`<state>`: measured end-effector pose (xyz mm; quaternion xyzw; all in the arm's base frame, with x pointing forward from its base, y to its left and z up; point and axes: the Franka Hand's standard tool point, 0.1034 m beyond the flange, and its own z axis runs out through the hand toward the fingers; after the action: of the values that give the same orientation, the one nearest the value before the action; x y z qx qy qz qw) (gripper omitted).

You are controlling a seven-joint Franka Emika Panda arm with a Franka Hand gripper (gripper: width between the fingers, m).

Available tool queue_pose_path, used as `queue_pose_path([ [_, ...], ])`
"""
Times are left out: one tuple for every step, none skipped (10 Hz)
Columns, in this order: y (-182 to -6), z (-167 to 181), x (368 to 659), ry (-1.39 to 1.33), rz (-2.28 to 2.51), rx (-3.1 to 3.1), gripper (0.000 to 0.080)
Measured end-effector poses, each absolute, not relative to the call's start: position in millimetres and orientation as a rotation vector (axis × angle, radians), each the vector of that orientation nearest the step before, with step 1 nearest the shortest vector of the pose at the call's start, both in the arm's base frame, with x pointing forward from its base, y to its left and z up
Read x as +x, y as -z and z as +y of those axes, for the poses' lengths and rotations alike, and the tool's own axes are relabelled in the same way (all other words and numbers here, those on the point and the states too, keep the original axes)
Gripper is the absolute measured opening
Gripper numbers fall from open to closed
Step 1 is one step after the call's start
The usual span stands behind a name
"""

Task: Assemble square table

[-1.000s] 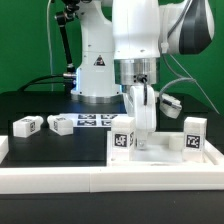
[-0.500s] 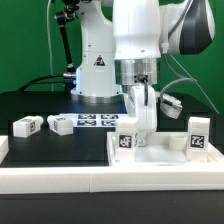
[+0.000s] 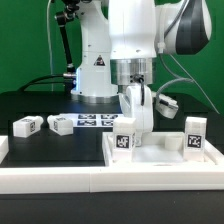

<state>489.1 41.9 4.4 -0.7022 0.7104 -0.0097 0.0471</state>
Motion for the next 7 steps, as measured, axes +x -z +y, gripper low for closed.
queue_pose_path([
  [-4.3,41.9,489.0,0.03,2.167,-2.142,0.0055],
  [-4.3,41.9,489.0,0.03,2.167,-2.142,0.0055],
  [-4.3,41.9,489.0,0.03,2.167,-2.142,0.0055],
  [-4.3,41.9,489.0,0.03,2.167,-2.142,0.0057],
  [-4.3,41.3,489.1,0.03,2.162,-2.148,0.0057],
  [-4.3,34.4,488.8,0.031,2.092,-2.222,0.0057],
  [-4.0,27.1,486.8,0.026,2.043,-2.274,0.0057],
])
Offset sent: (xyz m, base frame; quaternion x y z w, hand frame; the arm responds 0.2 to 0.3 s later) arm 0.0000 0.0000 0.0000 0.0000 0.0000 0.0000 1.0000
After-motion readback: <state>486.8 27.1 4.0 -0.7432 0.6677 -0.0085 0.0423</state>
